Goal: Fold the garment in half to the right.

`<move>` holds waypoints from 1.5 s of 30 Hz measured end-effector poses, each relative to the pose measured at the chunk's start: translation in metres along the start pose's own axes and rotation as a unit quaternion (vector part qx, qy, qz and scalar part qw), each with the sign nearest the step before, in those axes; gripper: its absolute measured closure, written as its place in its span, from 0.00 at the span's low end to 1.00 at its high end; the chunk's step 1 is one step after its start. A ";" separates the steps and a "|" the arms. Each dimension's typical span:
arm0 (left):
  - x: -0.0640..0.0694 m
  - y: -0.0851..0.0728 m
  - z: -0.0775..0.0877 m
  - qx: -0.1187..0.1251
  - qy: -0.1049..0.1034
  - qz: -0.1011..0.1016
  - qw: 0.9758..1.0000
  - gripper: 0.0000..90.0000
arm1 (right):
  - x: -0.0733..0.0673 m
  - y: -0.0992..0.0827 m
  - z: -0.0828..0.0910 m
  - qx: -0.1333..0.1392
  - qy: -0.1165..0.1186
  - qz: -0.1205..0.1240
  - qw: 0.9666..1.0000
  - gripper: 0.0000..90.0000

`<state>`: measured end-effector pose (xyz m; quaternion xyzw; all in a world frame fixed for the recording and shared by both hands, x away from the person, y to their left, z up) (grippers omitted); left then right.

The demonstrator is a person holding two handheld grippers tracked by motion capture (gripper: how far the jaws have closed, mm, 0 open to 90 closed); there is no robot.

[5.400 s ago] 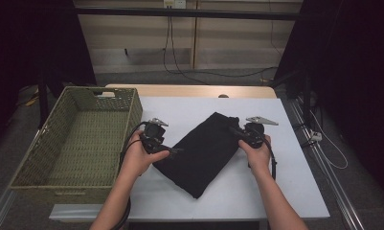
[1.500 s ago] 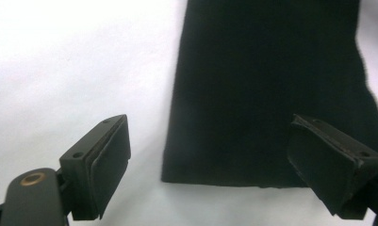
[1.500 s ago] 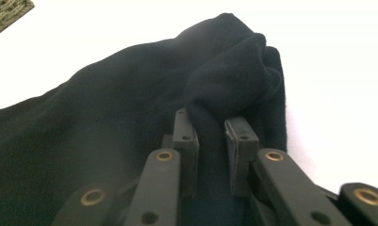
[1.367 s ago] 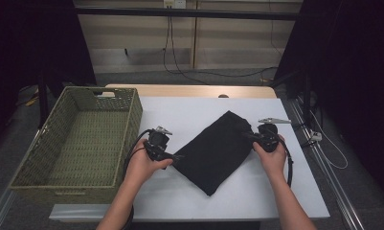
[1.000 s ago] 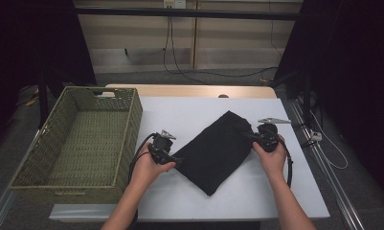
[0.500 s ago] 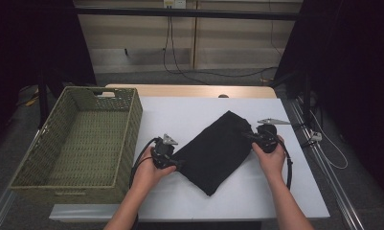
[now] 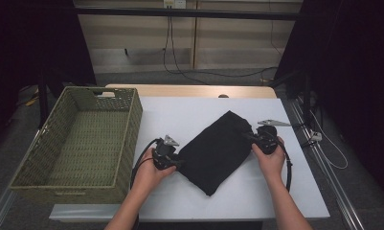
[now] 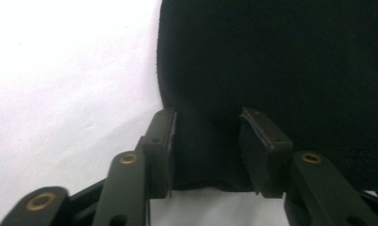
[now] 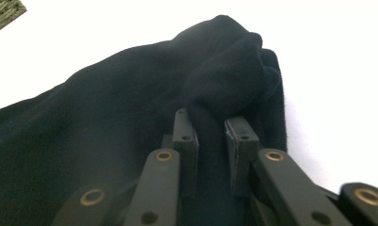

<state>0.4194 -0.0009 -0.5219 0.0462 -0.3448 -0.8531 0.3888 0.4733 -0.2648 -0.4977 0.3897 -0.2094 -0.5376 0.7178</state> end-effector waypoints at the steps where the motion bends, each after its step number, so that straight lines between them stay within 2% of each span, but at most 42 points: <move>1: 0.000 0.000 0.000 -0.001 -0.002 0.000 1.000 0.66 | 0.000 0.000 0.000 0.001 -0.001 -0.001 1.000 0.87; 9: 0.004 0.000 0.001 -0.032 -0.019 0.002 0.999 0.82 | 0.001 -0.001 0.002 0.000 0.001 0.002 1.000 0.87; 10: 0.006 0.001 0.001 -0.031 -0.022 0.014 0.999 0.83 | 0.002 -0.001 0.003 0.002 -0.001 -0.001 1.000 0.87; 13: 0.006 0.000 0.001 -0.043 -0.027 0.011 0.999 0.86 | 0.003 0.000 0.005 0.005 -0.002 -0.005 1.000 0.87; 16: 0.007 0.001 0.000 -0.047 -0.030 0.023 0.998 0.88 | 0.004 0.000 0.006 0.007 -0.001 -0.009 1.000 0.87; 20: 0.007 0.002 0.001 -0.061 -0.027 0.026 0.997 0.90 | 0.005 0.002 0.006 0.011 -0.004 -0.005 1.000 0.87; 24: 0.008 0.001 0.008 -0.098 -0.016 0.022 0.995 0.90 | 0.006 0.003 0.007 0.015 -0.002 0.000 1.000 0.87; 27: 0.007 0.003 0.014 -0.108 -0.017 0.022 0.994 0.90 | 0.005 0.004 0.007 0.018 -0.001 -0.004 1.000 0.87; 29: 0.005 0.004 0.021 -0.117 -0.008 0.020 0.993 0.90 | 0.002 0.006 0.008 0.020 0.006 -0.005 1.000 0.87; 30: 0.005 0.006 0.024 -0.115 -0.005 0.018 0.993 0.90 | 0.000 0.007 0.008 0.021 0.009 -0.001 1.000 0.87; 34: 0.004 0.008 0.037 -0.126 -0.005 0.004 0.992 0.90 | -0.006 0.012 0.009 0.027 0.017 0.003 0.999 0.88; 35: 0.005 0.010 0.038 -0.119 -0.004 0.016 0.993 0.90 | -0.007 0.013 0.009 0.028 0.017 0.005 0.999 0.88; 36: 0.003 0.009 0.041 -0.129 0.000 0.004 0.992 0.90 | -0.008 0.013 0.009 0.029 0.021 0.005 0.999 0.88; 37: 0.004 0.010 0.042 -0.128 -0.004 0.008 0.992 0.90 | -0.009 0.014 0.009 0.030 0.022 0.005 0.999 0.88; 38: 0.003 0.009 0.044 -0.135 -0.002 0.003 0.991 0.90 | -0.010 0.015 0.009 0.031 0.022 0.002 0.999 0.88; 40: 0.004 0.012 0.047 -0.133 0.000 0.008 0.991 0.90 | -0.011 0.016 0.009 0.034 0.026 0.001 0.999 0.88; 42: 0.004 0.015 0.050 -0.135 0.000 0.003 0.991 0.90 | -0.013 0.019 0.011 0.038 0.028 0.003 0.999 0.88; 44: 0.004 0.017 0.053 -0.133 0.002 0.012 0.991 0.90 | -0.014 0.022 0.012 0.042 0.030 0.000 0.999 0.88; 45: 0.005 0.019 0.054 -0.129 0.004 0.023 0.991 0.90 | -0.014 0.023 0.012 0.043 0.031 0.004 0.999 0.88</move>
Point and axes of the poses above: each handheld gripper's, and its own axes: z roughly backward along the jaws, y roughly out of its top, x roughly to its right, the point moved 10 cm from there along -z, roughly forward along the jaws, and after that the axes turned 4 degrees about z, right-handed, at the moved point
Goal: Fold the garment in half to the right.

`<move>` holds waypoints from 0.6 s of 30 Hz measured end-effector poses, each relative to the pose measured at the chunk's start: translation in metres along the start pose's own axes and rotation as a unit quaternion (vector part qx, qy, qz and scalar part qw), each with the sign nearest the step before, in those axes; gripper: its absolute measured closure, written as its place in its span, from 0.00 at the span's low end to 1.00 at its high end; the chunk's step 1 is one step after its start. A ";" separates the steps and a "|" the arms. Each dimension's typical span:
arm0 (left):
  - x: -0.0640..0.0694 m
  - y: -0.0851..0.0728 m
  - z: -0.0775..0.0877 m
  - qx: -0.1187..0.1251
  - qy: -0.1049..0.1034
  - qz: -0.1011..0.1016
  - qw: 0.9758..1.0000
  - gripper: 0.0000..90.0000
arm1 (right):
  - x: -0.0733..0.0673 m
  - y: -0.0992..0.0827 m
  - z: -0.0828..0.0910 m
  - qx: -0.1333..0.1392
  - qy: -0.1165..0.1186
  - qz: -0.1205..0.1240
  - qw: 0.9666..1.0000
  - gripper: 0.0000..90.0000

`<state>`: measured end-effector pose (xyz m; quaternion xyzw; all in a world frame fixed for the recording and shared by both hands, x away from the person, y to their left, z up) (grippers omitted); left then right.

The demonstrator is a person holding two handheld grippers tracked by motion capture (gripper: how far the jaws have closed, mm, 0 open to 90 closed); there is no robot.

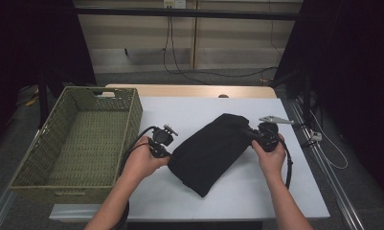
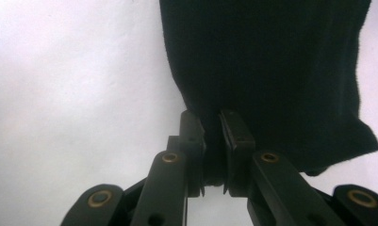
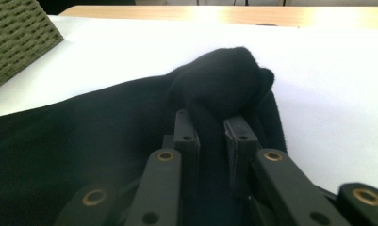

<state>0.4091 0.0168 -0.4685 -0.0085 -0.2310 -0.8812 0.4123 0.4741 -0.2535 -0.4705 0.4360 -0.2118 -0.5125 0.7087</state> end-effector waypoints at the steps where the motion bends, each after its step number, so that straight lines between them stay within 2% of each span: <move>1: -0.002 0.000 0.003 -0.009 0.002 -0.013 1.000 0.90 | -0.001 0.001 0.000 0.000 0.002 -0.002 1.000 0.88; 2: -0.002 0.000 0.005 -0.008 0.003 -0.014 1.000 0.90 | -0.001 0.001 0.000 0.000 0.001 -0.005 1.000 0.88; 3: -0.001 0.002 0.007 -0.005 0.002 -0.006 1.000 0.90 | -0.002 0.002 0.000 0.001 0.003 -0.001 1.000 0.88; 11: -0.004 0.008 0.025 -0.001 0.014 -0.010 1.000 0.90 | -0.007 0.014 0.003 0.017 0.010 0.002 1.000 0.88; 14: -0.006 0.010 0.032 0.000 0.013 -0.015 1.000 0.90 | -0.009 0.019 0.004 0.023 0.015 0.008 1.000 0.88; 18: -0.005 0.011 0.038 -0.001 0.013 -0.011 1.000 0.90 | -0.011 0.022 0.005 0.026 0.017 0.007 0.999 0.88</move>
Point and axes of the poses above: each handheld gripper's, and its own axes: z roughly backward along the jaws, y roughly out of its top, x roughly to its right, the point moved 10 cm from there along -z, roughly forward along the jaws, and after that the axes turned 4 degrees about z, right-handed, at the moved point
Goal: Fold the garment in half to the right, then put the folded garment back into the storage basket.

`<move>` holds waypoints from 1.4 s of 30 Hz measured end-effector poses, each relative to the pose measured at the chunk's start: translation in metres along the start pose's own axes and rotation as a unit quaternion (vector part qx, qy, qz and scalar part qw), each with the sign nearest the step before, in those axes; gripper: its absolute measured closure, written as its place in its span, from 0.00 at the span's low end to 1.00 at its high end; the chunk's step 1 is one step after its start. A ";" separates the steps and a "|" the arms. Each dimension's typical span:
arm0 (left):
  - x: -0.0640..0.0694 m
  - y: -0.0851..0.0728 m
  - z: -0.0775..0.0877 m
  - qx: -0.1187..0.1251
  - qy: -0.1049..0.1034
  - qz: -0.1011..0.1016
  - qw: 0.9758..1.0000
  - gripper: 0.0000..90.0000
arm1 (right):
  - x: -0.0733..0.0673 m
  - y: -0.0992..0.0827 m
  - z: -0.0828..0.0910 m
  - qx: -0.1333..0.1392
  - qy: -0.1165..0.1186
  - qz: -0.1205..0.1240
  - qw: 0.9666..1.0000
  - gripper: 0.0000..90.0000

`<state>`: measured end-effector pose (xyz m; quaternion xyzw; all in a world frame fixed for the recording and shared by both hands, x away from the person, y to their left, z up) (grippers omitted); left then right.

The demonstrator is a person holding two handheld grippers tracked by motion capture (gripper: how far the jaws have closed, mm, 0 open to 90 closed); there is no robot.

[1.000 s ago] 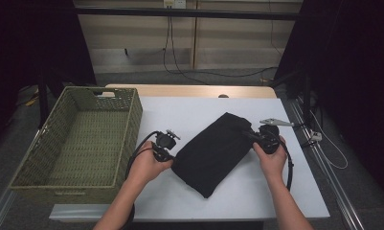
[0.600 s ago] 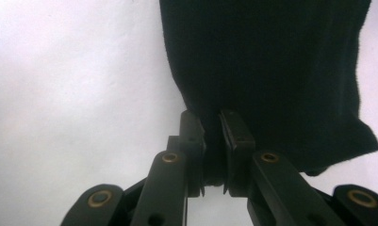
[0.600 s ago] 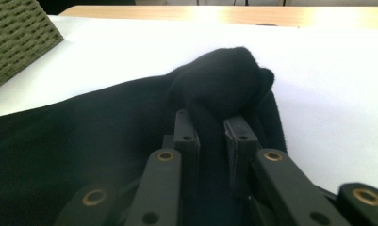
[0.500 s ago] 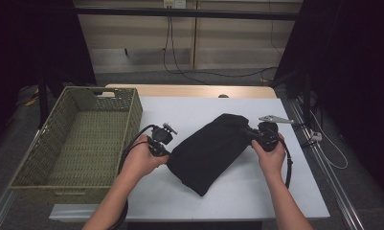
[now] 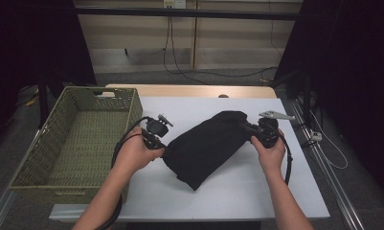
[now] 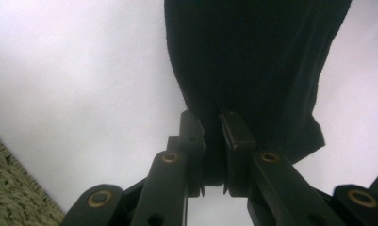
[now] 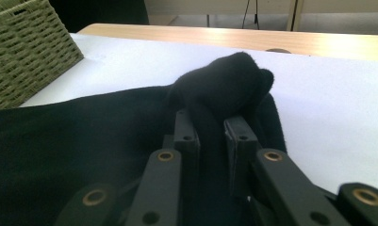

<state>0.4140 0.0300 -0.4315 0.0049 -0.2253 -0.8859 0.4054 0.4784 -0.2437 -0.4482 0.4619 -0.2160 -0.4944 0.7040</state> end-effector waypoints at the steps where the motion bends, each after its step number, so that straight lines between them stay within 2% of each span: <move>1: 0.000 0.000 0.001 -0.001 0.000 0.000 1.000 0.90 | -0.001 0.000 0.000 -0.001 0.002 -0.001 1.000 0.88; 2: 0.001 0.000 0.002 -0.002 0.002 0.005 1.000 0.90 | -0.001 0.001 0.000 0.001 0.002 -0.002 1.000 0.88; 5: 0.000 0.001 0.007 -0.001 0.004 0.003 1.000 0.90 | -0.004 0.004 0.001 0.003 0.005 0.000 1.000 0.88; 8: -0.003 0.000 0.013 -0.015 0.010 -0.006 1.000 0.90 | -0.006 0.007 -0.001 0.006 0.010 -0.001 1.000 0.88; 10: -0.004 0.001 0.016 -0.015 0.011 -0.002 1.000 0.90 | -0.008 0.008 -0.002 0.008 0.014 -0.001 1.000 0.88; 20: -0.009 0.002 0.027 -0.027 0.008 -0.004 1.000 0.90 | -0.014 0.016 -0.004 0.016 0.021 -0.001 1.000 0.88; 21: -0.009 0.003 0.028 -0.029 0.006 0.000 1.000 0.90 | -0.014 0.016 -0.004 0.016 0.022 -0.002 1.000 0.88; 31: -0.013 0.008 0.040 -0.048 0.013 -0.005 0.999 0.90 | -0.018 0.020 -0.007 0.016 0.026 0.000 1.000 0.88; 35: -0.014 0.009 0.048 -0.049 0.014 0.000 0.999 0.90 | -0.022 0.025 -0.008 0.020 0.030 -0.001 0.999 0.88; 36: -0.016 0.010 0.051 -0.054 0.014 -0.006 0.998 0.90 | -0.024 0.027 -0.009 0.020 0.029 0.001 0.999 0.88; 39: -0.019 0.011 0.057 -0.057 0.017 -0.007 0.998 0.90 | -0.029 0.033 -0.011 0.019 0.031 0.003 0.999 0.88; 42: -0.021 0.010 0.062 -0.058 0.013 -0.003 0.998 0.90 | -0.033 0.041 -0.011 0.022 0.029 0.014 0.999 0.88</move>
Point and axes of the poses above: each handheld gripper's, and its own axes: z roughly backward along the jaws, y roughly out of its top, x roughly to its right, the point moved 10 cm from there along -z, roughly forward along the jaws, and after that the axes turned 4 degrees about z, right-handed, at the moved point
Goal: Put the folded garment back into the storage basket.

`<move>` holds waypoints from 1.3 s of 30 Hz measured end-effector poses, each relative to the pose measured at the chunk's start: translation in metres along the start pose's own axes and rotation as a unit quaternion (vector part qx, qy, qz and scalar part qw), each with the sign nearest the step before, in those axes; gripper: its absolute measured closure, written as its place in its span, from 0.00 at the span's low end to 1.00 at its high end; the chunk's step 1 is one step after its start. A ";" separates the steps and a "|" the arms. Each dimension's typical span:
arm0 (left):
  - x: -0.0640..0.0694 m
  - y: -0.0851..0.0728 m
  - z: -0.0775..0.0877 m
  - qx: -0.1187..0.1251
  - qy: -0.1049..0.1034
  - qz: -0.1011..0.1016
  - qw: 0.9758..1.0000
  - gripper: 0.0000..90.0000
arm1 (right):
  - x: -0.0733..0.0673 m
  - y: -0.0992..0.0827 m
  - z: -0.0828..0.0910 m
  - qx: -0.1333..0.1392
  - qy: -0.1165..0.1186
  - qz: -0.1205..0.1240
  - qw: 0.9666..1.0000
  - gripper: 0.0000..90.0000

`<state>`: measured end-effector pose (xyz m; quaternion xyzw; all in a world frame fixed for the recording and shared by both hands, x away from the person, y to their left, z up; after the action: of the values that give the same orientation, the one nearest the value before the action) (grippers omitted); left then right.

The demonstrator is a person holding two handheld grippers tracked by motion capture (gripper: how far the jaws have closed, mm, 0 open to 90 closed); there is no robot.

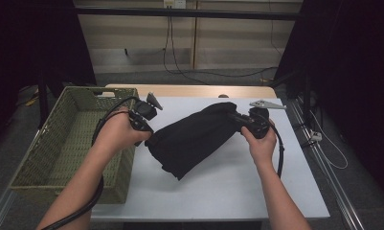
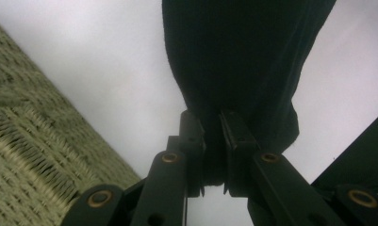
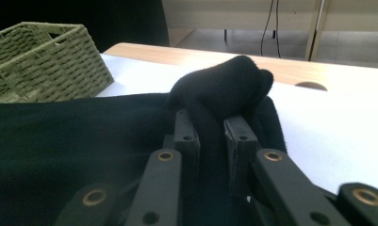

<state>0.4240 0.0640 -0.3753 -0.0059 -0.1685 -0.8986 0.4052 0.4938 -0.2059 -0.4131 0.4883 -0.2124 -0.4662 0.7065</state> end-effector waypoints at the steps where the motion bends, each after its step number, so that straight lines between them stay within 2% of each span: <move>1: -0.001 -0.001 0.002 -0.001 -0.001 0.002 1.000 0.90 | -0.001 0.002 0.000 0.000 0.000 0.003 1.000 0.88; 3: -0.003 -0.001 0.005 0.000 -0.002 0.002 1.000 0.90 | -0.003 0.005 -0.002 -0.003 0.001 0.003 1.000 0.88; 6: -0.005 -0.001 0.012 0.002 0.007 -0.003 1.000 0.90 | -0.006 0.011 -0.003 -0.003 -0.001 0.009 1.000 0.88; 13: -0.009 0.000 0.029 0.005 0.020 0.001 1.000 0.90 | -0.015 0.024 -0.007 0.000 0.000 0.019 1.000 0.88; 17: -0.011 0.001 0.037 0.012 0.027 0.005 1.000 0.90 | -0.020 0.031 -0.007 0.004 0.003 0.016 1.000 0.88; 22: -0.011 0.000 0.042 0.005 0.033 -0.001 0.999 0.90 | -0.024 0.037 -0.008 0.006 0.005 0.021 1.000 0.88; 23: -0.010 0.001 0.042 0.011 0.033 0.006 0.999 0.90 | -0.024 0.038 -0.007 0.007 0.005 0.021 1.000 0.88; 26: -0.012 0.000 0.045 0.003 0.036 -0.002 0.999 0.90 | -0.026 0.040 -0.008 0.006 0.006 0.021 1.000 0.88; 28: -0.011 0.001 0.047 0.004 0.032 -0.002 0.999 0.90 | -0.026 0.042 -0.008 0.006 0.006 0.022 1.000 0.88; 29: -0.011 0.001 0.048 0.007 0.035 0.003 0.999 0.90 | -0.027 0.043 -0.008 0.007 0.005 0.023 1.000 0.88; 30: -0.012 0.001 0.049 0.004 0.035 -0.002 0.999 0.90 | -0.027 0.044 -0.009 0.008 0.006 0.024 1.000 0.88; 39: -0.016 0.002 0.058 0.014 0.042 0.004 0.999 0.90 | -0.031 0.055 -0.011 0.009 0.009 0.025 1.000 0.88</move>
<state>0.4291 0.0918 -0.3226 0.0371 -0.1636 -0.8938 0.4159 0.5122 -0.1694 -0.3642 0.4932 -0.2220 -0.4418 0.7157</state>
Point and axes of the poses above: each handheld gripper's, and its own axes: z roughly backward along the jaws, y roughly out of its top, x roughly to its right, the point moved 10 cm from there along -z, roughly forward along the jaws, and after that the axes turned 4 degrees about z, right-handed, at the moved point
